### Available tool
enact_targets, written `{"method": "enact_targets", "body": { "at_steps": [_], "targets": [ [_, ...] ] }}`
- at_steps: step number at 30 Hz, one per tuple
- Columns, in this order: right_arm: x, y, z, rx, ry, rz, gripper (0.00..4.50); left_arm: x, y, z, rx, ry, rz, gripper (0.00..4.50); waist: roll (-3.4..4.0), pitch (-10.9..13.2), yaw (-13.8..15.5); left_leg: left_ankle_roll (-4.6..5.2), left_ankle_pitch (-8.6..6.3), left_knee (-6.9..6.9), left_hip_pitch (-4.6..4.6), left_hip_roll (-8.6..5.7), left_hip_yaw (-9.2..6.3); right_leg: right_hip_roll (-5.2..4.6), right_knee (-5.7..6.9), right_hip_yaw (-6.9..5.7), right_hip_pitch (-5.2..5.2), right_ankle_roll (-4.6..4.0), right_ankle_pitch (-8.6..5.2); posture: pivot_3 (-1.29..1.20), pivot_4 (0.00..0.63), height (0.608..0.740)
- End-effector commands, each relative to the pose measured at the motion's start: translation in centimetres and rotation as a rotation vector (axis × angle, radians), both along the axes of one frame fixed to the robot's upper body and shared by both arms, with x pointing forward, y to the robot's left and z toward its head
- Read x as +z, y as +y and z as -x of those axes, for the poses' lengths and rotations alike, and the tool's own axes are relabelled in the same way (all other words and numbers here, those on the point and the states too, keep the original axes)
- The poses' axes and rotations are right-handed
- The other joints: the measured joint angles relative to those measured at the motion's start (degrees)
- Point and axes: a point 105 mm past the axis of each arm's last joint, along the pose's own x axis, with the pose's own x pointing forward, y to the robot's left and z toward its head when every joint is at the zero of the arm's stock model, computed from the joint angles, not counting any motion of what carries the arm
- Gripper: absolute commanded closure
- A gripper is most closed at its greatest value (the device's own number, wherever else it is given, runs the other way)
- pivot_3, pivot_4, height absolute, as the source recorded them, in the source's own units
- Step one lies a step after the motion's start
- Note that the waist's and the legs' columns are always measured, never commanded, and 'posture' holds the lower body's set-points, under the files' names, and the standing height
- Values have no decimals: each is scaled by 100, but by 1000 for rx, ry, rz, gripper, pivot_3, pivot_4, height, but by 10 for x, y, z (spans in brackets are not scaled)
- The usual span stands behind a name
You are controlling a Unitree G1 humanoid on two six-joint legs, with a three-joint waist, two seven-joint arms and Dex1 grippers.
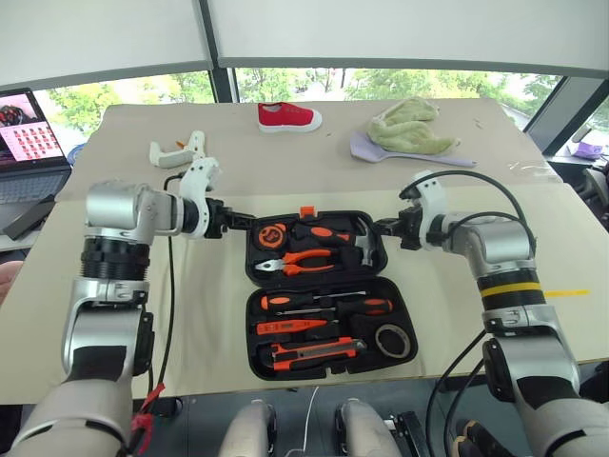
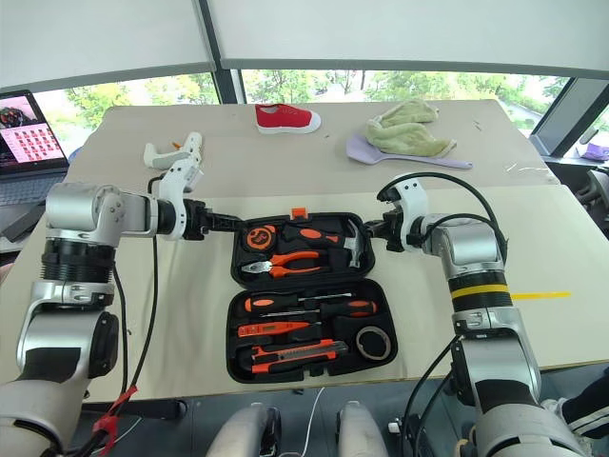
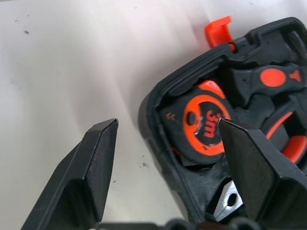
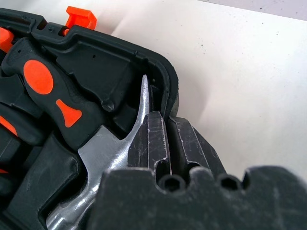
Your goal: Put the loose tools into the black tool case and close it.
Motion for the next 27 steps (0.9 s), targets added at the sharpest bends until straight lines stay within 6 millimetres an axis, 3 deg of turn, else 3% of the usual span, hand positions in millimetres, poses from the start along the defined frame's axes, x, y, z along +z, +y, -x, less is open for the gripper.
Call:
{"method": "enact_targets", "body": {
  "at_steps": [1, 11, 14, 21, 27],
  "targets": [
    [4, 14, 0, 52, -14, -15, 4500, 1, -6, 1, -8, -25, 4, 912, 0, 0, -6, 0, 0, 0, 0, 1, 0, 1, 0, 0, 0, 0, 0, 0, 150, 740],
    [4, 16, -1, 51, -16, -19, 4500, -22, 5, 1, 34, 10, -58, 912, 0, 0, -58, -3, 2, -1, 1, 3, 1, 1, 2, 2, -2, 0, 0, 0, 150, 740],
    [3, 15, -1, 49, -14, -18, 4500, -23, 7, 3, 31, 7, -71, 1633, 0, 0, -56, -3, 1, -1, 2, 4, 1, 1, 2, 2, -2, 0, 0, 0, 150, 740],
    [2, 16, 0, 47, -9, -19, 4500, -24, 4, 2, 31, 7, -68, 4328, 0, 0, -51, -1, 1, -2, 3, 4, 1, 1, 3, 2, 0, 0, 0, 0, 150, 740],
    [1, 17, 0, 49, -5, -22, 4500, -28, -5, 5, 24, 53, 5, 4474, 0, 0, -48, 0, 0, -1, 9, 3, 1, 0, 5, 2, 5, 0, 0, 0, 150, 740]
  ]
}}
